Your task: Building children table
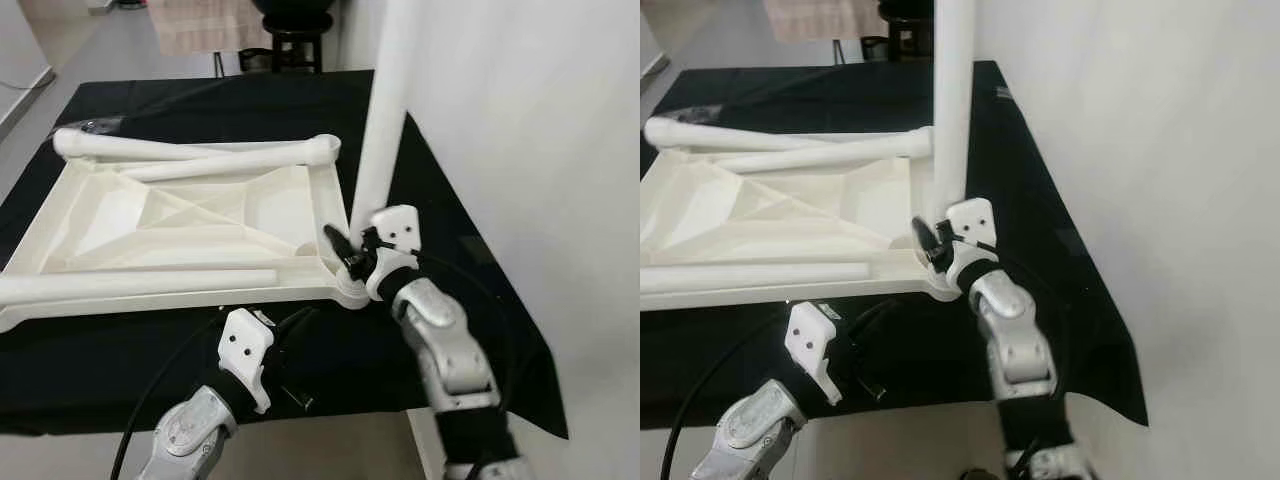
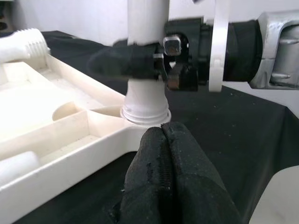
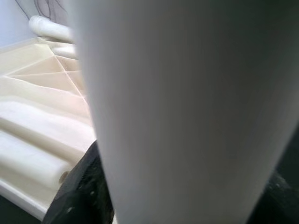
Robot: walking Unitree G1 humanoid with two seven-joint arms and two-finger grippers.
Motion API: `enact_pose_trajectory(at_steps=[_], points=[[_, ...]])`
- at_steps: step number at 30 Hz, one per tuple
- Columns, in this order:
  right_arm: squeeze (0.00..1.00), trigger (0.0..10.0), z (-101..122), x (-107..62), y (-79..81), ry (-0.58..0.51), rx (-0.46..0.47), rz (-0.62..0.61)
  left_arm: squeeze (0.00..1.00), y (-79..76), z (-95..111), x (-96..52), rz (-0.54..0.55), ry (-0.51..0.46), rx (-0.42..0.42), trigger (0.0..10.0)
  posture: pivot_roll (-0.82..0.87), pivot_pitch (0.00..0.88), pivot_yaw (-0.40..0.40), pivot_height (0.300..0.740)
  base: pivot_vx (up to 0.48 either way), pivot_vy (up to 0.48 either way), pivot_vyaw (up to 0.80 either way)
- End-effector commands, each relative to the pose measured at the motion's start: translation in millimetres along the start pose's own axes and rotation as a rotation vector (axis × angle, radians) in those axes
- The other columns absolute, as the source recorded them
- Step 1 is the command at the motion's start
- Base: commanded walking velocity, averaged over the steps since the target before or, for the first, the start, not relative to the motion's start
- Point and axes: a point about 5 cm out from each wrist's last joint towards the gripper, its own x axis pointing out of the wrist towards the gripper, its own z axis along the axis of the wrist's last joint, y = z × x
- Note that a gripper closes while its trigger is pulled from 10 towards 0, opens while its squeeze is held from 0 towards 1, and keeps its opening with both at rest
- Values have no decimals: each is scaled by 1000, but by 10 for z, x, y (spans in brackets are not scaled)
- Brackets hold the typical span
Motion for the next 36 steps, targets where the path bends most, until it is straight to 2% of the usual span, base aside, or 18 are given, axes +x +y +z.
enact_pose_trajectory(at_steps=[1,2,3,8,9,11,14,15,23,28,29,30,31,32,33,34,35,36], points=[[1000,10000,91,57,-6,-38,10,120,0,-11,-54,-12,-7,22,-15,10000,34,134,-40,740,0,0,0],[329,10000,154,72,-52,-62,4,203,0,-14,-56,-6,-8,21,-17,10000,35,132,-42,740,0,0,0],[0,10000,194,77,-86,-76,0,257,0,-17,-57,0,-9,21,-17,10000,38,130,-44,740,0,0,0],[0,10000,302,93,-199,-77,-47,511,0,-21,-52,15,-7,18,-18,10000,44,120,-52,740,0,0,0],[0,10000,302,93,-199,-77,-47,511,0,-21,-52,15,-7,18,-18,10000,44,120,-52,740,0,0,0],[0,10000,295,78,-230,-37,-46,667,0,-23,-46,21,-7,17,-19,10000,46,119,-53,740,0,0,0],[0,10000,303,96,-277,-11,-49,713,0,-25,-41,21,-8,16,-20,10000,49,117,-52,740,0,0,0],[0,0,305,129,-335,-9,-22,711,0,-25,-39,20,-8,16,-21,10000,48,118,-50,740,0,0,0],[0,0,273,134,-463,-30,-4,618,0,-26,-32,10,-8,17,-20,10000,47,124,-51,740,0,0,0],[0,0,167,-5,-523,-26,-27,518,0,-23,-31,1,-8,18,-21,10000,44,132,-44,740,0,0,0],[0,0,106,-42,-520,-3,-23,461,0,-21,-34,-3,-8,19,-21,10000,46,129,-51,740,0,0,0],[0,0,-22,-54,-492,25,-31,223,0,-17,-39,-12,-9,21,-21,10000,50,129,-56,740,0,0,0],[0,0,-74,-62,-481,30,-42,74,0,-15,-40,-16,-9,22,-21,10000,50,129,-56,740,0,0,0],[0,0,-74,-62,-481,30,-42,74,0,-15,-40,-16,-9,22,-21,10000,50,129,-56,740,0,0,0],[0,0,-114,-62,-503,40,-24,-169,0,-3,-41,-22,-8,23,-21,10000,40,133,-46,740,0,0,0],[0,0,-114,-62,-503,40,-24,-169,0,-3,-41,-22,-8,23,-21,10000,40,133,-46,740,0,0,0],[0,0,-269,-147,-242,100,100,-349,0,12,-45,-24,-5,25,-18,10000,43,131,-34,740,0,0,0],[0,0,-269,-147,-242,100,100,-349,0,12,-45,-24,-5,25,-18,10000,43,131,-34,740,0,0,0]])
